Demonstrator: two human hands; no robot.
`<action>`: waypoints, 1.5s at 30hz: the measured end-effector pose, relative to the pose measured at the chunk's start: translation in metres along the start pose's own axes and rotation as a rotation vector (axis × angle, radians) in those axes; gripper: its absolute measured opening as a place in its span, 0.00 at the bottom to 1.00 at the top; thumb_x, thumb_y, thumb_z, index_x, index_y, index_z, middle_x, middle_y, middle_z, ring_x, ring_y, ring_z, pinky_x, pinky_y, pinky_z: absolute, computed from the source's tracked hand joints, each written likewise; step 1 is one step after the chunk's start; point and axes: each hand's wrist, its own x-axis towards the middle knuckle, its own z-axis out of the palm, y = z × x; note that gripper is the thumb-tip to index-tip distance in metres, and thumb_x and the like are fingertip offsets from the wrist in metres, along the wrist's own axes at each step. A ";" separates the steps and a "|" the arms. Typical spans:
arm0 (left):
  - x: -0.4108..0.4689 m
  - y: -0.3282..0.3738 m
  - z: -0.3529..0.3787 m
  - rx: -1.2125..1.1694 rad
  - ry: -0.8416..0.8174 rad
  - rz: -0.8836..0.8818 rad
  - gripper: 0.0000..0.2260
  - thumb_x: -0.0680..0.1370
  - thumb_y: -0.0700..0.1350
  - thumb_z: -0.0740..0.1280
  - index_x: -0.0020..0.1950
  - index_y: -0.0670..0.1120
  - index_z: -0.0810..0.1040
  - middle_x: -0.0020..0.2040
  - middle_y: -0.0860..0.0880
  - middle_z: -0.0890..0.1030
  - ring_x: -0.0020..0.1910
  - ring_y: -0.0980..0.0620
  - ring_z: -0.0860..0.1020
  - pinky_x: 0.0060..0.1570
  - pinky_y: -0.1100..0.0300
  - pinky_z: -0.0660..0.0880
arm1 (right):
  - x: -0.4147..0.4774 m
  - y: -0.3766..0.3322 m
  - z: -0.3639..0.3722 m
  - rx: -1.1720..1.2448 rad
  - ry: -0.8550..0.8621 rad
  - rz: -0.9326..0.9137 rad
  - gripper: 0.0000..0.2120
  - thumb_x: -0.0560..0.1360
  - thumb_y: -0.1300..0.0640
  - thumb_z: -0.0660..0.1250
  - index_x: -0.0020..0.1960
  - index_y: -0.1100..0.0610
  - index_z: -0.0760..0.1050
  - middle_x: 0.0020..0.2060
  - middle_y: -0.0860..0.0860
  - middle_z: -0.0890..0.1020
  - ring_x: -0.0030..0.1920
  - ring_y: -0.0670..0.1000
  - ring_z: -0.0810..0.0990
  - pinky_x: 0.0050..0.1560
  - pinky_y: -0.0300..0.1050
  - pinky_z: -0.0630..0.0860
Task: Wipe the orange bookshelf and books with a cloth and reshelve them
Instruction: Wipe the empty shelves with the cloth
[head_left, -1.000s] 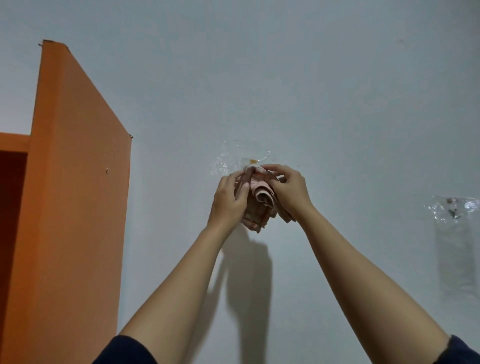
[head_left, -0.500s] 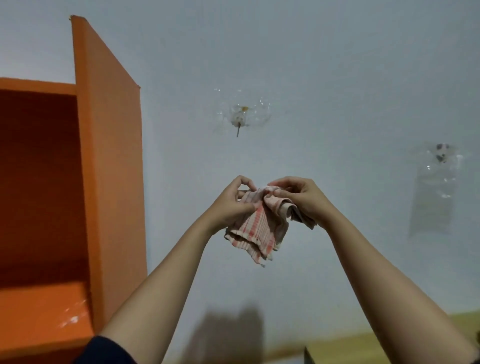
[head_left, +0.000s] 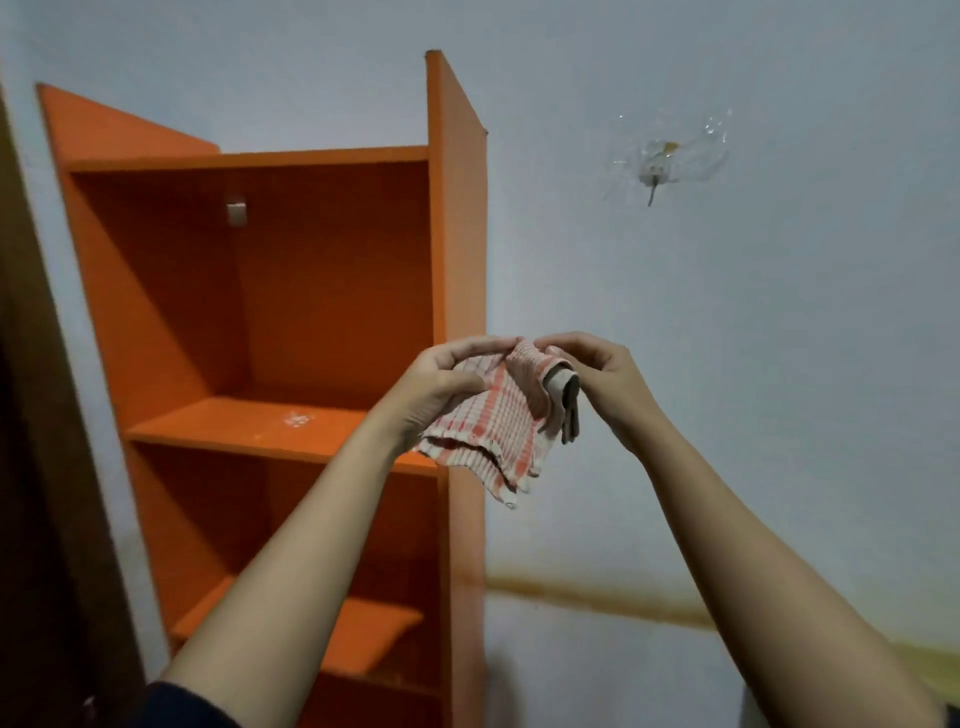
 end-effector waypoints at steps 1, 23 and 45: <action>-0.012 0.005 -0.011 -0.004 0.064 0.024 0.18 0.73 0.29 0.61 0.59 0.44 0.78 0.48 0.48 0.83 0.40 0.52 0.80 0.37 0.63 0.78 | 0.000 -0.003 0.017 0.014 0.015 -0.033 0.07 0.78 0.62 0.63 0.50 0.57 0.80 0.44 0.51 0.83 0.44 0.43 0.80 0.46 0.37 0.76; -0.108 0.006 -0.207 0.131 0.439 0.094 0.18 0.78 0.35 0.62 0.65 0.50 0.74 0.58 0.50 0.78 0.49 0.53 0.80 0.46 0.60 0.78 | 0.050 0.013 0.277 -0.024 -0.084 -0.144 0.15 0.78 0.50 0.62 0.65 0.49 0.69 0.57 0.46 0.76 0.57 0.47 0.75 0.56 0.46 0.75; 0.032 -0.061 -0.247 0.052 -0.038 0.351 0.15 0.72 0.33 0.71 0.56 0.46 0.78 0.52 0.50 0.81 0.49 0.59 0.79 0.51 0.65 0.76 | 0.075 0.025 0.247 -0.343 0.604 0.011 0.04 0.78 0.60 0.63 0.50 0.54 0.76 0.45 0.45 0.79 0.50 0.47 0.78 0.48 0.41 0.75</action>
